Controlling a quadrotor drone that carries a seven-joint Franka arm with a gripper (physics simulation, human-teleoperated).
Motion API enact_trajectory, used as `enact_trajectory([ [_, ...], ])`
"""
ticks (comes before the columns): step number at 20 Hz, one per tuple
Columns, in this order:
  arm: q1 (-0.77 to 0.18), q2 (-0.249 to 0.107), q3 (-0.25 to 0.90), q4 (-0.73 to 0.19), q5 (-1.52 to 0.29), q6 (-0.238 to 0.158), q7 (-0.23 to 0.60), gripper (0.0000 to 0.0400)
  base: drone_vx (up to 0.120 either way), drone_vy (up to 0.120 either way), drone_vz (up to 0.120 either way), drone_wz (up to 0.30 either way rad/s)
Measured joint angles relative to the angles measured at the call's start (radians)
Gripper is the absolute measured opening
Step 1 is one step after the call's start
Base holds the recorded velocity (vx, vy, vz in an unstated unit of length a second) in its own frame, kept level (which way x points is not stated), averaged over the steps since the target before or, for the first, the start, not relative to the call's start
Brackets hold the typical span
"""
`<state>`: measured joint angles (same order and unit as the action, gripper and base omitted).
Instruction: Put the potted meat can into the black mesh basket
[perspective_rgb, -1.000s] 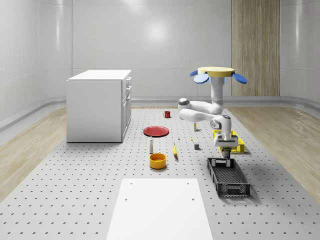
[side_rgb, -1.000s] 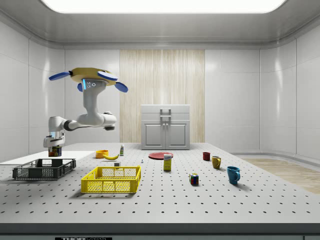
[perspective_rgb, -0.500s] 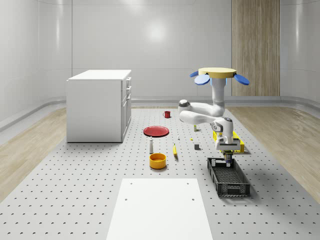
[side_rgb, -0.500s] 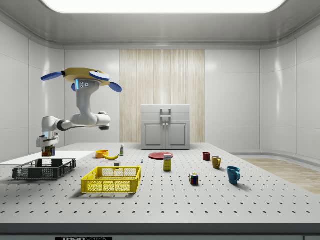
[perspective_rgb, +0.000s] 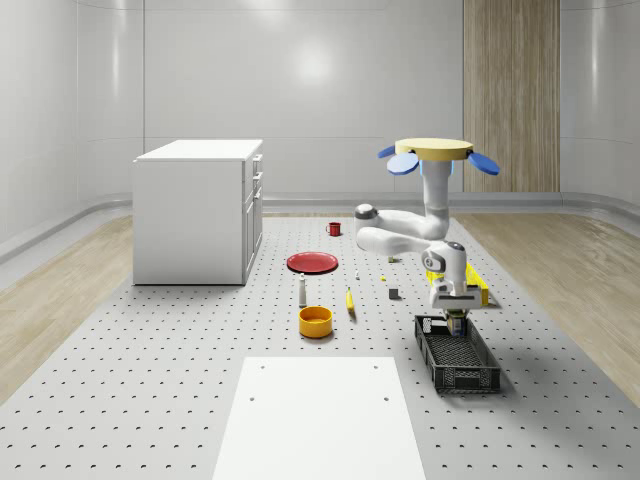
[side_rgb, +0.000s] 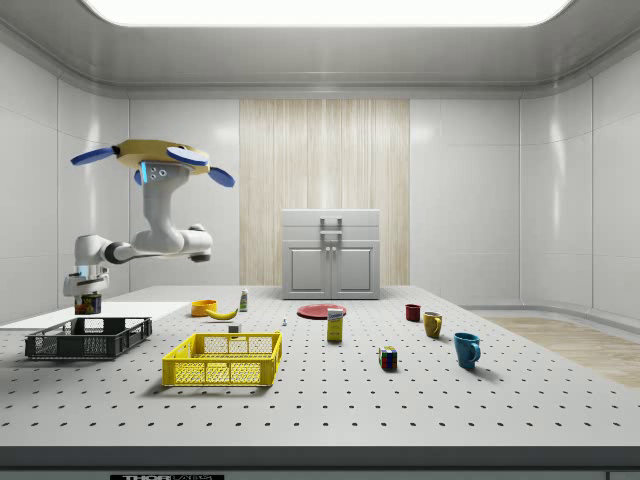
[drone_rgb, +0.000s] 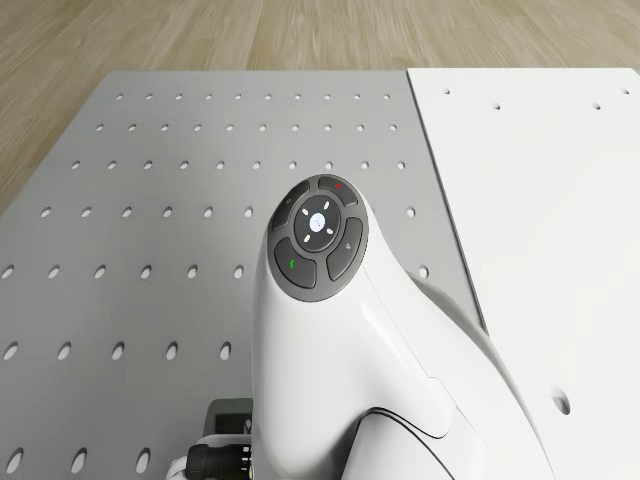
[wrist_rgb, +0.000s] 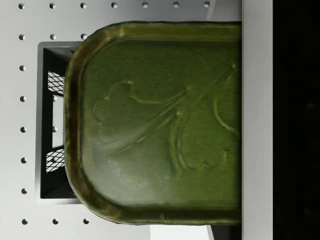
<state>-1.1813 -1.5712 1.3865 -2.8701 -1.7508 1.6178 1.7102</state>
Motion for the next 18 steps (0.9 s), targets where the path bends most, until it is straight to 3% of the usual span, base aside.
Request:
enact_trajectory([
  [9, 0.0, -0.001, 0.0, 0.0, 0.0, 0.001, 0.0, 0.0281, 0.0, 0.0, -0.12, 0.0],
  [13, 0.0, -0.001, 0.0, 0.0, 0.002, 0.003, -0.005, 0.0352, 0.0, 0.0, -0.03, 0.0],
  [18, 0.0, -0.002, 0.0, 0.0, 0.004, 0.004, -0.009, 0.0386, 0.0, 0.0, 0.0, 0.0],
])
